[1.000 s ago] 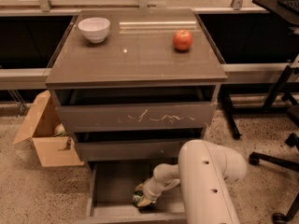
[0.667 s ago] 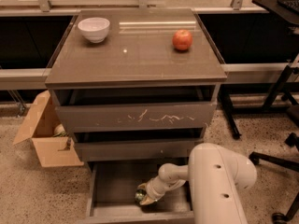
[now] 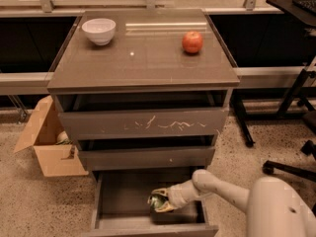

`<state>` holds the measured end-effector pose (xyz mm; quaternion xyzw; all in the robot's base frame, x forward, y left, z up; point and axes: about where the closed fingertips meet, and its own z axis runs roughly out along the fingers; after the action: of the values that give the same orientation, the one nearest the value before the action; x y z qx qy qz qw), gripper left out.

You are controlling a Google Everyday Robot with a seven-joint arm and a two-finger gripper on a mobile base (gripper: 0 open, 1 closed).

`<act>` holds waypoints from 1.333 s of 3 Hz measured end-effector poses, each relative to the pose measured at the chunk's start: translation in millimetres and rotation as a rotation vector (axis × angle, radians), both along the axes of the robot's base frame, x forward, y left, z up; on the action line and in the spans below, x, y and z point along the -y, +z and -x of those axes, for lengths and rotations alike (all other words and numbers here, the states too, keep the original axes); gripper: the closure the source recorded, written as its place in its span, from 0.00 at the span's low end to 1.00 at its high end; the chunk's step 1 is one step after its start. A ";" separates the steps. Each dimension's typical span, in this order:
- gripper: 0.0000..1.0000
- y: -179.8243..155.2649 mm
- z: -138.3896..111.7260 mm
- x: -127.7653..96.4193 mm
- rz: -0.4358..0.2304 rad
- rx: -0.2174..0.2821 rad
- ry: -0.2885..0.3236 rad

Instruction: Pick green can from bottom drawer and place on counter

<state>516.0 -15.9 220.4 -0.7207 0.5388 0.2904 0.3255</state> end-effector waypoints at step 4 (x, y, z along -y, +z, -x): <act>1.00 151.8 16.5 16.5 -0.094 0.278 0.097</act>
Offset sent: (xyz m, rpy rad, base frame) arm -0.0037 -0.0228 0.0337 0.1115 -0.0561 0.0492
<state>499.5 -32.5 372.2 -0.7631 0.4390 0.2283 0.4158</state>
